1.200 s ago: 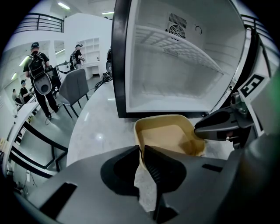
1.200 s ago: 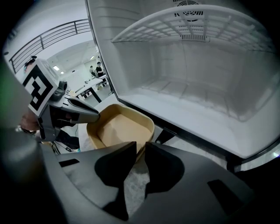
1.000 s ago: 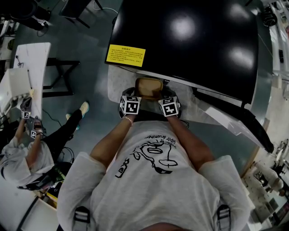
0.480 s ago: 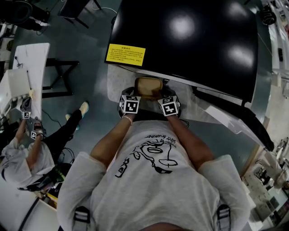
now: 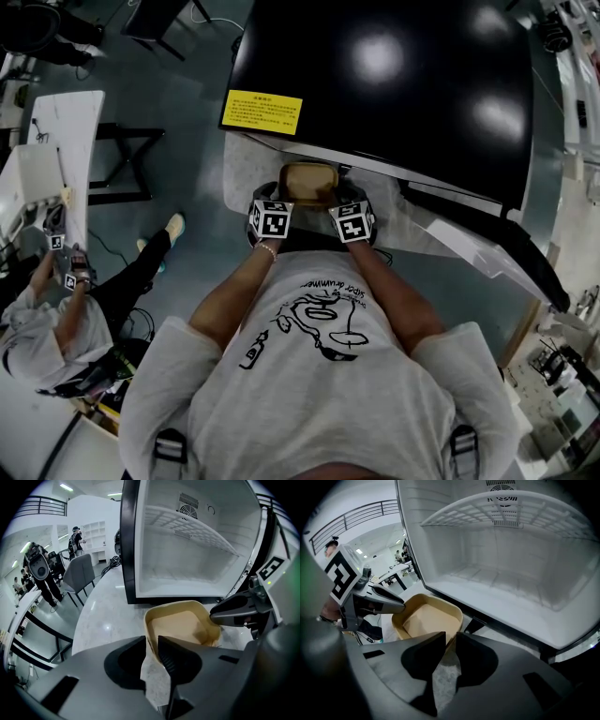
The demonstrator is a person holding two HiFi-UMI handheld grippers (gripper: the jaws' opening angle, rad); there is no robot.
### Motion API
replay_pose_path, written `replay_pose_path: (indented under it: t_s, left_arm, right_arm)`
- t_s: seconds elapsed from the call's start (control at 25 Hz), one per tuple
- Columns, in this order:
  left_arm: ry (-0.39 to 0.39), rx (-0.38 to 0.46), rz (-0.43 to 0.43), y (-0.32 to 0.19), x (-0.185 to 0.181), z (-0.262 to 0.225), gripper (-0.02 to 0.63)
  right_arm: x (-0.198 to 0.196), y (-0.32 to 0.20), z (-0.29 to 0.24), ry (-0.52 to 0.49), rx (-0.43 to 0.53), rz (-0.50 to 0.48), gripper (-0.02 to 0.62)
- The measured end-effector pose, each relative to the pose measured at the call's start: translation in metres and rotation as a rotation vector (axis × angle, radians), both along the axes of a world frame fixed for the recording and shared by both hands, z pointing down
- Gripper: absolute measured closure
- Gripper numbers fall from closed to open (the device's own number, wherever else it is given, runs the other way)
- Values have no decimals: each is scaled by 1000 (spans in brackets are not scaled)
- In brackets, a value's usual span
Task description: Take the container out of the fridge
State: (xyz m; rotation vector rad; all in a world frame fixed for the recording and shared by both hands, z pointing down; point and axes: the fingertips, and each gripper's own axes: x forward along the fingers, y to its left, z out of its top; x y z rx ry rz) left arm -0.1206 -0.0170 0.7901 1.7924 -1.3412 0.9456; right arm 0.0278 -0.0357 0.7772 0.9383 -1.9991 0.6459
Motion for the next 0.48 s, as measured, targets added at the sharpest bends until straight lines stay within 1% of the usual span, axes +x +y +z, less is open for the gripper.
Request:
replay_pose_path:
  t_s: [0.32, 0.48]
  left_arm:
    - [-8, 21, 0, -2, 0, -6, 512]
    - [-9, 41, 1, -5, 2, -12, 512]
  right_arm:
    - [4, -3, -5, -4, 21, 8, 512]
    - [5, -5, -9, -21, 43, 10, 512]
